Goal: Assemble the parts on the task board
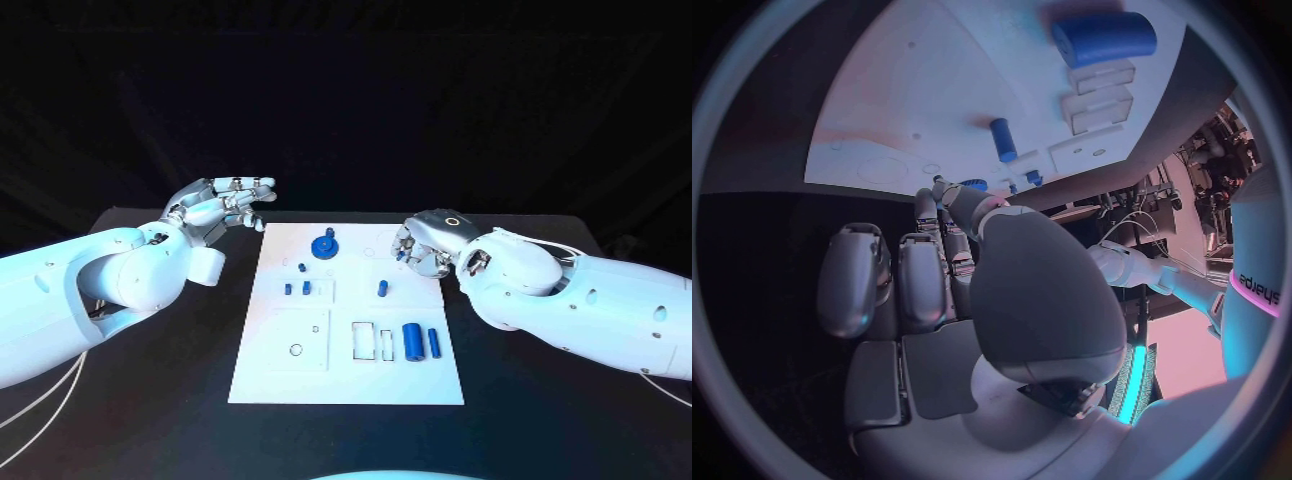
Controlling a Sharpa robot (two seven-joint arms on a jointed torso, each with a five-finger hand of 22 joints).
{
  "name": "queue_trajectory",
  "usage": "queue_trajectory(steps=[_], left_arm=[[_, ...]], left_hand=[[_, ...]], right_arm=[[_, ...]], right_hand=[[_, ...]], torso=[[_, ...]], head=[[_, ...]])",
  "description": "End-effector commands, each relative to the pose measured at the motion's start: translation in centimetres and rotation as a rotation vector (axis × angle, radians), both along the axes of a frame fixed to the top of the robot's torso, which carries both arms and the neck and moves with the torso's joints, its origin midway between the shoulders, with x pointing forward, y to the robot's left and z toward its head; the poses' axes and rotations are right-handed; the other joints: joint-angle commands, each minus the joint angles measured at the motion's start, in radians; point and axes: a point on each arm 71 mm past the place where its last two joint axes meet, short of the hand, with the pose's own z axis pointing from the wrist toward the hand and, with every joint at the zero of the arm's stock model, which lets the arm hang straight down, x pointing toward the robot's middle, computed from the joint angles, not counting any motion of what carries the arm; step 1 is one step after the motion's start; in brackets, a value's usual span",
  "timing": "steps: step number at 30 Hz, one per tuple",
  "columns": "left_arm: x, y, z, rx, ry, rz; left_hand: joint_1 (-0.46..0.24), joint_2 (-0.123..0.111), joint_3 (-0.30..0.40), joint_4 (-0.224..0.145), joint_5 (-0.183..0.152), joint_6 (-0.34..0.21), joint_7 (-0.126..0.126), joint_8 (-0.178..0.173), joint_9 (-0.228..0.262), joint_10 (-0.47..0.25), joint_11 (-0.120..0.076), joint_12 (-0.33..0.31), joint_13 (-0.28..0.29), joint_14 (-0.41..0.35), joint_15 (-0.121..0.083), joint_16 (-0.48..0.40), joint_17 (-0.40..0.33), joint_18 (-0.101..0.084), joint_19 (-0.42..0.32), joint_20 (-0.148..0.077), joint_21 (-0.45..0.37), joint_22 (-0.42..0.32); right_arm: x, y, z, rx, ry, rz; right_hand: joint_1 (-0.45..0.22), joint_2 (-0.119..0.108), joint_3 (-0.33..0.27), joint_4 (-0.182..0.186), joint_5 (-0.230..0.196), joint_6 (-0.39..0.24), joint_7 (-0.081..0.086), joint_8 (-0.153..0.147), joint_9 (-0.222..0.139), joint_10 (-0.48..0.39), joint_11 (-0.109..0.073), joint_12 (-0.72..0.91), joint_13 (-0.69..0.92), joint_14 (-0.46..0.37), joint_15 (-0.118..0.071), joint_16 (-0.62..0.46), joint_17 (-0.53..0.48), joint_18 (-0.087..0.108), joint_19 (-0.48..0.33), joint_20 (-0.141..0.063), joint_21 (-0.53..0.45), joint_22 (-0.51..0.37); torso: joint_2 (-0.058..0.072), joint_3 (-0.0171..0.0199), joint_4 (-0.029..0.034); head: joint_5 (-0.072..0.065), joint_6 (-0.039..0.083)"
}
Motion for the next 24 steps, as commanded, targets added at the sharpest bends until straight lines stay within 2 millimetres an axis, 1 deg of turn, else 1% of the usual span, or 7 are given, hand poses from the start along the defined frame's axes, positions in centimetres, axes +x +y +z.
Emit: queue_trajectory(steps=[1,7,10,13,17,20,24], left_arm=[[0.0,-0.3,0.1,0.000,-0.007,-0.023],[0.1,-0.5,0.0,-0.001,-0.006,-0.027],[0.1,-0.9,0.0,-0.003,-0.006,-0.035],[0.1,-1.1,0.0,-0.006,-0.006,-0.042],[0.1,-1.4,0.0,-0.009,-0.005,-0.051],[0.1,-1.7,0.0,-0.012,-0.006,-0.060],[0.0,-1.9,0.1,-0.005,-0.011,-0.062]], left_hand=[[-0.001,0.006,-0.001,-0.007,0.001,-0.007,-0.002,0.000,-0.001,-0.005,0.001,0.006,0.001,-0.001,0.003,-0.004,-0.001,0.013,0.006,0.000,-0.004,-0.001],[0.003,0.007,0.000,-0.013,0.002,-0.009,-0.001,0.001,-0.002,-0.008,0.002,0.008,0.002,-0.003,0.003,-0.004,-0.001,0.013,0.006,0.000,-0.005,-0.002],[0.004,0.007,0.000,-0.015,0.002,-0.009,-0.001,0.001,-0.002,-0.008,0.002,0.009,0.002,-0.003,0.003,-0.004,-0.002,0.013,0.007,0.000,-0.006,-0.002],[0.004,0.007,0.000,-0.015,0.002,-0.009,-0.001,0.001,-0.002,-0.008,0.002,0.009,0.002,-0.003,0.003,-0.004,-0.002,0.013,0.007,0.000,-0.006,-0.003],[0.004,0.007,-0.001,-0.016,0.002,-0.009,-0.001,0.001,-0.002,-0.009,0.002,0.009,0.002,-0.003,0.003,-0.004,-0.002,0.013,0.007,0.000,-0.006,-0.003],[0.004,0.006,-0.001,-0.016,0.001,-0.009,-0.001,0.002,-0.002,-0.009,0.002,0.010,0.002,-0.003,0.004,-0.004,-0.002,0.013,0.007,0.000,-0.006,-0.003],[0.004,0.006,-0.001,-0.017,0.001,-0.009,0.000,0.002,-0.002,-0.009,0.003,0.010,0.002,-0.004,0.004,-0.003,-0.002,0.013,0.007,0.000,-0.006,-0.003]], right_arm=[[-1.1,1.2,0.8,0.060,0.013,0.023],[-3.0,4.9,1.4,0.095,0.045,0.126],[-3.7,6.8,1.2,0.106,0.065,0.173],[-4.3,8.4,0.4,0.117,0.087,0.210],[-5.1,9.9,-0.8,0.124,0.120,0.243],[-5.6,10.9,-2.2,0.125,0.153,0.263],[-5.8,11.7,-3.3,0.120,0.178,0.273]], right_hand=[[-0.003,0.009,0.007,-0.002,-0.002,0.004,-0.001,0.003,0.000,0.038,-0.034,-0.004,-0.001,0.062,-0.004,0.004,0.001,-0.019,0.008,-0.008,0.002,0.001],[-0.004,0.008,0.008,-0.003,-0.002,0.003,0.000,0.003,0.001,0.038,-0.034,-0.005,0.000,0.062,-0.004,0.005,0.001,-0.019,0.008,-0.008,0.002,0.001],[-0.005,0.009,0.010,-0.004,-0.003,0.002,0.000,0.002,0.001,0.038,-0.034,-0.006,0.000,0.061,-0.004,0.004,0.001,-0.019,0.007,-0.008,0.002,0.001],[-0.005,0.010,0.013,-0.005,-0.003,0.001,0.001,0.002,0.002,0.037,-0.034,-0.007,0.001,0.061,-0.004,0.005,0.001,-0.019,0.006,-0.008,0.001,0.001],[-0.005,0.010,0.015,-0.007,-0.003,0.000,0.001,0.002,0.002,0.037,-0.033,-0.008,0.002,0.061,-0.004,0.006,0.001,-0.019,0.006,-0.008,0.001,0.001],[-0.005,0.010,0.015,-0.007,-0.003,0.000,0.001,0.002,0.002,0.037,-0.033,-0.008,0.002,0.061,-0.004,0.006,0.001,-0.019,0.006,-0.008,0.001,0.001],[-0.006,0.011,0.017,-0.009,-0.002,-0.001,0.002,0.001,0.003,0.037,-0.033,-0.009,0.002,0.061,-0.004,0.007,0.001,-0.019,0.005,-0.007,0.001,0.001]], torso=[[0.000,-0.0003,-0.0003],[0.002,0.0008,0.0019],[0.001,-0.0016,0.0056],[0.000,-0.0032,0.0051],[0.000,-0.0024,0.0030],[0.002,-0.0040,0.0033],[0.002,-0.0024,0.0039]], head=[[0.011,0.004],[0.046,0.007],[0.056,-0.006],[0.077,-0.015],[0.106,-0.023],[0.117,-0.030],[0.126,-0.040]])
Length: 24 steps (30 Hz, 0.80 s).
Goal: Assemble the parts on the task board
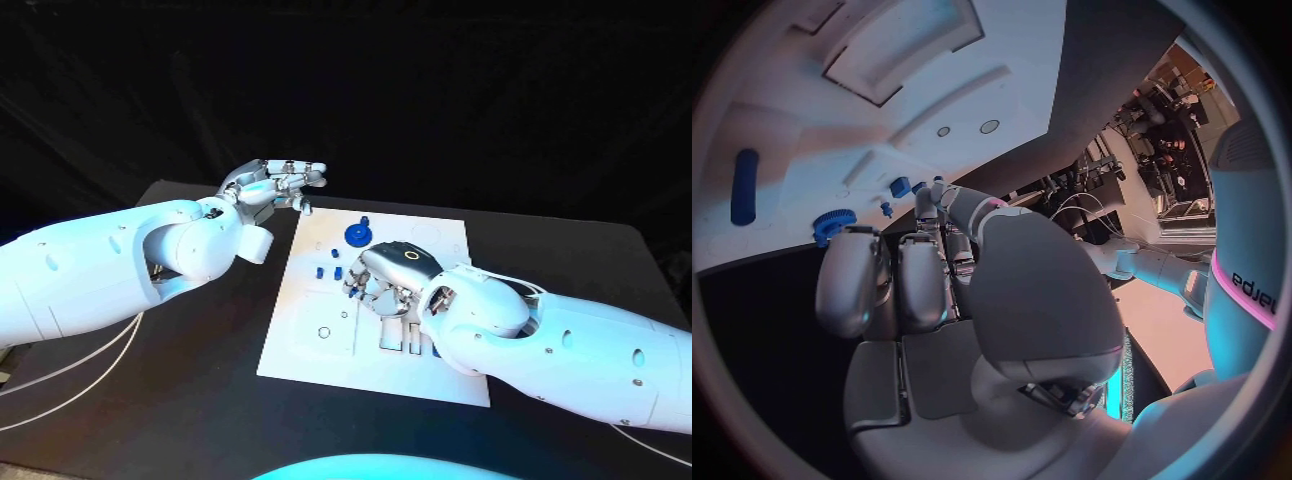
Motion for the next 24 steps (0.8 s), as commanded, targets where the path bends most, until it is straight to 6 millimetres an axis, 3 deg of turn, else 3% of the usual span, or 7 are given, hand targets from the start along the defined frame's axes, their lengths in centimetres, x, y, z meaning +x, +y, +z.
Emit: queue_trajectory(steps=[1,6,9,13,19,24], left_arm=[[-0.2,-0.5,0.2,0.004,-0.018,-0.030],[-0.3,-1.0,0.3,0.005,-0.026,-0.043],[-0.3,-1.2,0.3,0.004,-0.029,-0.048],[-0.3,-1.4,0.3,0.003,-0.031,-0.052],[-0.3,-1.4,0.3,0.004,-0.030,-0.052],[-0.3,-1.4,0.3,0.005,-0.028,-0.051]], left_hand=[[0.004,0.007,0.000,-0.008,0.001,-0.008,0.001,0.002,-0.001,-0.006,-0.001,0.003,0.002,-0.004,0.004,-0.003,-0.001,0.014,0.007,0.000,-0.007,-0.002],[0.004,0.007,0.000,-0.008,0.001,-0.008,0.001,0.002,-0.001,-0.006,-0.001,0.003,0.002,-0.004,0.004,-0.003,-0.001,0.014,0.007,0.000,-0.007,-0.002],[0.004,0.008,0.000,-0.009,0.001,-0.008,0.001,0.003,-0.001,-0.006,-0.001,0.004,0.002,-0.004,0.004,-0.003,-0.001,0.014,0.007,0.000,-0.007,-0.002],[0.004,0.008,0.000,-0.009,0.001,-0.008,0.001,0.003,-0.001,-0.006,-0.001,0.004,0.002,-0.004,0.004,-0.003,-0.001,0.014,0.007,0.000,-0.007,-0.002],[0.002,0.007,-0.001,-0.010,0.001,-0.011,0.002,0.002,-0.002,-0.008,0.000,0.005,0.002,-0.005,0.004,-0.003,-0.002,0.013,0.007,0.001,-0.008,-0.003],[0.001,0.007,-0.002,-0.011,0.001,-0.013,0.003,0.002,-0.002,-0.009,0.001,0.005,0.002,-0.005,0.005,-0.003,-0.002,0.013,0.007,0.001,-0.008,-0.003]], right_arm=[[-0.1,0.6,-1.0,-0.015,0.025,0.028],[0.0,1.0,-2.0,-0.032,0.042,0.030],[0.2,1.2,-2.5,-0.038,0.056,0.024],[0.2,1.3,-2.9,-0.045,0.068,0.022],[0.0,1.3,-3.3,-0.068,0.086,0.034],[0.0,1.2,-3.4,-0.074,0.086,0.035]], right_hand=[[-0.002,0.007,0.007,0.002,0.002,-0.003,0.005,0.006,0.002,0.030,-0.032,-0.004,0.003,0.061,-0.004,0.007,0.001,-0.019,0.005,-0.007,0.001,0.001],[-0.002,0.007,0.007,0.002,0.002,-0.003,0.005,0.006,0.002,0.030,-0.032,-0.004,0.003,0.061,-0.004,0.007,0.001,-0.019,0.005,-0.007,0.001,0.001],[-0.003,0.007,0.009,0.000,0.004,-0.004,0.007,0.005,0.003,0.030,-0.031,-0.006,0.003,0.061,-0.003,0.006,-0.001,-0.018,0.004,-0.007,-0.001,0.000],[-0.003,0.007,0.010,0.000,0.005,-0.005,0.007,0.005,0.003,0.029,-0.031,-0.006,0.004,0.061,-0.003,0.006,0.000,-0.018,0.004,-0.007,-0.001,0.001],[-0.004,0.007,0.010,-0.001,0.006,-0.005,0.007,0.005,0.003,0.029,-0.030,-0.007,0.004,0.060,-0.003,0.007,0.000,-0.018,0.004,-0.007,-0.001,0.000],[-0.005,0.007,0.011,-0.002,0.007,-0.006,0.008,0.004,0.004,0.028,-0.030,-0.008,0.004,0.060,-0.002,0.008,0.000,-0.018,0.003,-0.007,-0.001,0.001]], torso=[[0.001,0.0009,0.0000],[0.002,-0.0002,0.0028],[0.000,0.0016,-0.0010],[0.001,0.0019,-0.0011],[0.000,0.0015,-0.0001],[-0.001,0.0011,-0.0007]], head=[[0.010,-0.009],[0.025,-0.017],[0.034,-0.023],[0.043,-0.029],[0.048,-0.044],[0.048,-0.049]])
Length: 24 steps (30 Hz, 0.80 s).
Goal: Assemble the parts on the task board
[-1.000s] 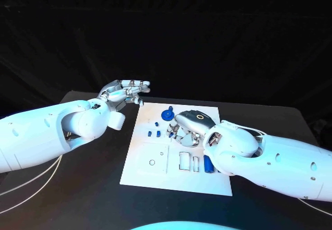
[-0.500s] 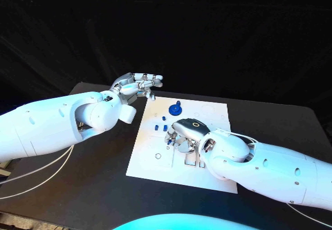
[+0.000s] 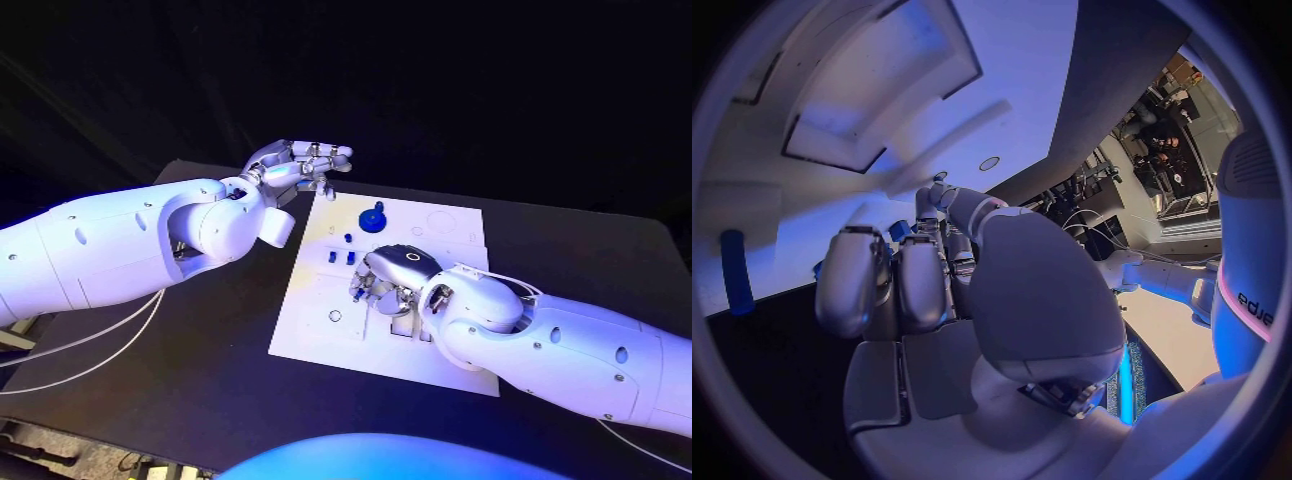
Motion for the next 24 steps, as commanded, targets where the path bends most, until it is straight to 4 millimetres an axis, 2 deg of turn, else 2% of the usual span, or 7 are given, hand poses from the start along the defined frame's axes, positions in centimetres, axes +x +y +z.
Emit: queue_trajectory(steps=[1,5,8,16,24], left_arm=[[-0.05,-0.25,0.15,-0.003,-0.012,-0.020],[-0.03,-0.28,0.13,-0.003,-0.010,-0.023],[-0.01,-0.30,0.10,-0.003,-0.009,-0.024],[0.04,-0.25,0.06,-0.002,-0.006,-0.025],[0.06,-0.22,0.08,-0.002,-0.008,-0.022]], left_hand=[[0.001,0.007,-0.002,-0.005,0.001,-0.008,-0.002,0.002,-0.001,-0.010,0.001,0.005,0.001,-0.005,0.005,-0.003,-0.001,0.013,0.007,0.001,-0.004,-0.001],[0.001,0.007,-0.002,-0.005,0.001,-0.008,-0.002,0.002,-0.001,-0.010,0.001,0.005,0.001,-0.005,0.005,-0.003,-0.001,0.013,0.007,0.001,-0.004,-0.001],[0.001,0.007,-0.002,-0.005,0.001,-0.008,-0.002,0.002,-0.001,-0.010,0.001,0.005,0.001,-0.005,0.005,-0.003,-0.001,0.013,0.007,0.001,-0.004,-0.001],[0.000,0.008,-0.002,-0.006,0.001,-0.009,-0.002,0.002,-0.001,-0.010,0.001,0.006,0.002,-0.005,0.005,-0.003,-0.001,0.013,0.007,0.001,-0.005,-0.001],[0.000,0.008,-0.002,-0.006,0.001,-0.009,-0.002,0.002,-0.001,-0.010,0.001,0.006,0.002,-0.005,0.005,-0.003,-0.001,0.013,0.007,0.001,-0.005,-0.001]], right_arm=[[-0.18,0.06,-0.31,-0.022,0.013,0.017],[-0.26,0.15,-0.32,-0.023,0.011,0.019],[-0.31,0.16,-0.32,-0.024,0.012,0.021],[-0.47,0.21,-0.32,-0.027,0.014,0.026],[-0.26,0.29,-0.41,-0.048,-0.003,0.017]], right_hand=[[-0.005,0.007,0.005,-0.001,0.004,0.002,0.009,0.000,0.001,0.027,-0.030,-0.002,0.002,0.060,-0.002,0.003,0.000,-0.018,0.003,-0.007,-0.001,0.001],[-0.005,0.008,0.006,-0.002,0.005,0.002,0.009,0.000,0.002,0.027,-0.030,-0.002,0.002,0.060,-0.002,0.003,0.001,-0.018,0.003,-0.007,0.000,0.002],[-0.005,0.008,0.006,-0.002,0.005,0.002,0.009,0.000,0.002,0.027,-0.030,-0.003,0.002,0.060,-0.002,0.004,0.002,-0.018,0.004,-0.006,0.001,0.003],[-0.005,0.008,0.006,-0.002,0.005,0.002,0.009,0.000,0.002,0.027,-0.030,-0.003,0.002,0.061,-0.002,0.005,0.002,-0.019,0.004,-0.006,0.002,0.004],[-0.006,0.008,0.007,-0.003,0.006,0.002,0.009,0.000,0.003,0.028,-0.030,-0.003,0.003,0.060,-0.002,0.005,0.002,-0.018,0.003,-0.006,0.001,0.003]], torso=[[-0.002,-0.0007,-0.0004],[-0.001,0.0001,-0.0011],[-0.001,-0.0010,0.0002],[-0.001,-0.0009,0.0010],[-0.001,-0.0016,-0.0003]], head=[[-0.001,-0.003],[0.001,-0.002],[0.001,-0.003],[0.001,-0.002],[0.002,0.000]])
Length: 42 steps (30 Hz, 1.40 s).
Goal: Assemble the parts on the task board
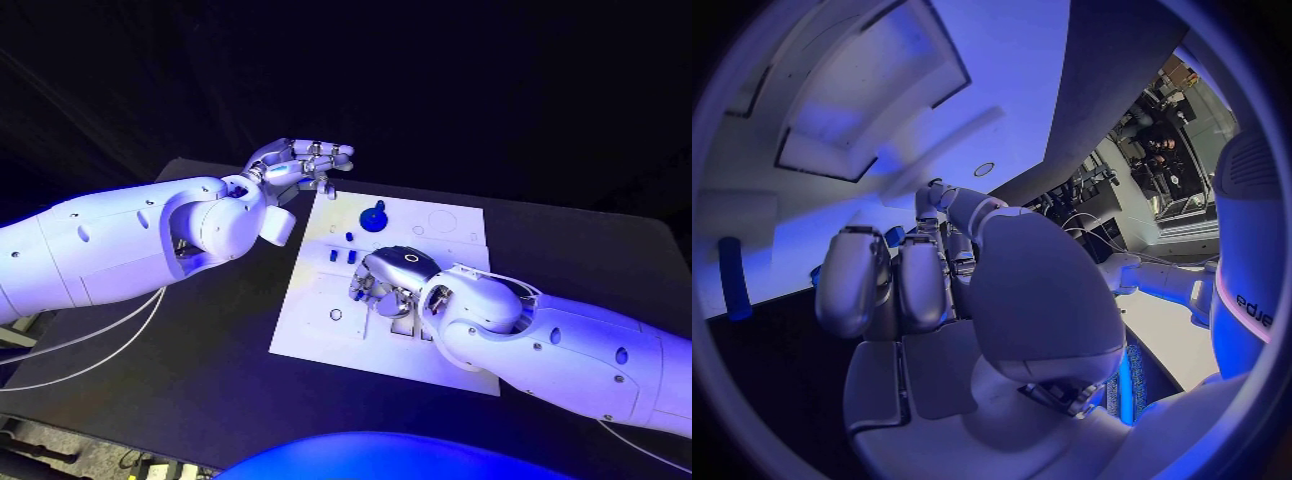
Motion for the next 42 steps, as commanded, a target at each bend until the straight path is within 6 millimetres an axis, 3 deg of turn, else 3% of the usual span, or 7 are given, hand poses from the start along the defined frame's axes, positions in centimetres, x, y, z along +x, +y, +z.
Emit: queue_trajectory(steps=[1,21,25,27,31,34,42], left_arm=[[0.0,-0.2,0.1,-0.005,-0.010,-0.020],[-0.1,-0.4,0.1,-0.005,-0.003,-0.030],[-0.1,-0.4,0.1,-0.006,-0.003,-0.032],[-0.1,-0.4,0.1,-0.007,-0.003,-0.036],[-0.1,-0.5,0.1,-0.010,-0.004,-0.044],[-0.1,-0.5,0.1,-0.010,-0.004,-0.043],[-0.1,-0.3,0.1,-0.007,-0.006,-0.038]], left_hand=[[0.000,0.007,-0.002,-0.006,0.001,-0.009,-0.002,0.002,-0.001,-0.007,-0.002,0.006,0.001,-0.004,0.003,-0.003,-0.001,0.014,0.007,0.001,-0.005,-0.001],[-0.001,0.009,-0.003,-0.006,0.001,-0.009,-0.002,0.003,-0.002,-0.007,-0.002,0.007,0.001,-0.004,0.004,-0.002,-0.001,0.014,0.008,0.001,-0.005,-0.002],[-0.002,0.009,-0.003,-0.006,0.001,-0.009,-0.002,0.003,-0.001,-0.007,-0.002,0.007,0.001,-0.004,0.004,-0.002,-0.001,0.014,0.008,0.002,-0.005,-0.002],[-0.002,0.009,-0.003,-0.006,0.001,-0.009,-0.002,0.004,-0.001,-0.008,-0.002,0.008,0.001,-0.004,0.004,-0.002,-0.001,0.014,0.008,0.002,-0.006,-0.002],[-0.012,0.009,-0.010,-0.004,-0.004,-0.011,-0.001,0.006,-0.002,-0.011,-0.001,0.010,0.002,-0.006,0.006,-0.001,-0.002,0.013,0.008,0.003,-0.008,-0.004],[-0.012,0.009,-0.010,-0.004,-0.004,-0.011,-0.001,0.006,-0.002,-0.011,-0.001,0.010,0.002,-0.006,0.006,-0.001,-0.002,0.013,0.008,0.003,-0.008,-0.004],[-0.014,0.009,-0.011,-0.004,-0.005,-0.012,-0.001,0.007,-0.002,-0.012,-0.001,0.011,0.002,-0.007,0.006,-0.001,-0.003,0.013,0.008,0.003,-0.009,-0.004]], right_arm=[[0.0,0.1,-0.3,-0.040,-0.012,0.003],[0.3,0.8,-0.9,-0.089,0.003,0.001],[0.3,0.6,-0.7,-0.062,-0.005,-0.019],[0.4,0.3,-0.5,-0.043,-0.015,-0.030],[0.3,-0.2,-0.2,-0.018,-0.026,-0.046],[0.3,-0.8,0.1,0.010,-0.025,-0.054],[0.4,-3.1,2.3,0.070,-0.037,-0.086]], right_hand=[[-0.006,0.008,0.004,0.000,0.005,-0.002,0.007,0.002,0.001,0.024,-0.029,0.002,0.002,0.060,-0.002,0.005,0.001,-0.018,0.003,-0.006,0.001,0.000],[-0.013,0.007,0.003,-0.002,0.001,-0.006,0.009,0.000,0.004,0.021,-0.028,-0.002,0.004,0.059,0.000,0.003,-0.002,-0.018,0.000,-0.005,-0.002,-0.001],[-0.037,-0.006,-0.010,-0.002,0.001,-0.076,0.036,-0.036,-0.005,-0.048,-0.003,-0.039,-0.005,0.054,0.019,-0.007,-0.015,-0.010,-0.022,0.006,-0.050,-0.040],[-0.047,-0.028,-0.016,-0.009,0.003,-0.140,0.045,-0.071,-0.017,-0.124,0.015,-0.066,-0.017,0.018,0.037,-0.101,-0.099,0.015,-0.076,0.017,-0.176,-0.145],[-0.046,-0.046,-0.023,-0.024,0.004,-0.167,0.038,-0.082,-0.019,-0.161,0.025,-0.061,-0.018,-0.011,0.042,-0.157,-0.149,0.026,-0.112,0.028,-0.239,-0.192],[-0.047,-0.044,-0.025,-0.028,0.006,-0.160,0.028,-0.076,-0.016,-0.170,0.026,-0.049,-0.014,-0.021,0.043,-0.171,-0.164,0.032,-0.125,0.032,-0.261,-0.208],[-0.051,-0.043,-0.031,-0.033,0.007,-0.159,0.030,-0.073,-0.013,-0.194,0.030,-0.034,-0.011,-0.033,0.047,-0.182,-0.179,0.036,-0.138,0.038,-0.277,-0.218]], torso=[[0.000,-0.0004,-0.0007],[0.000,0.0012,-0.0009],[-0.001,0.0000,-0.0014],[-0.001,0.0002,-0.0009],[0.000,0.0016,-0.0006],[0.000,0.0004,-0.0008],[-0.001,0.0002,0.0000]], head=[[0.000,0.001],[0.007,0.005],[0.004,0.009],[0.004,0.010],[0.003,0.015],[0.002,0.022],[-0.003,0.027]])
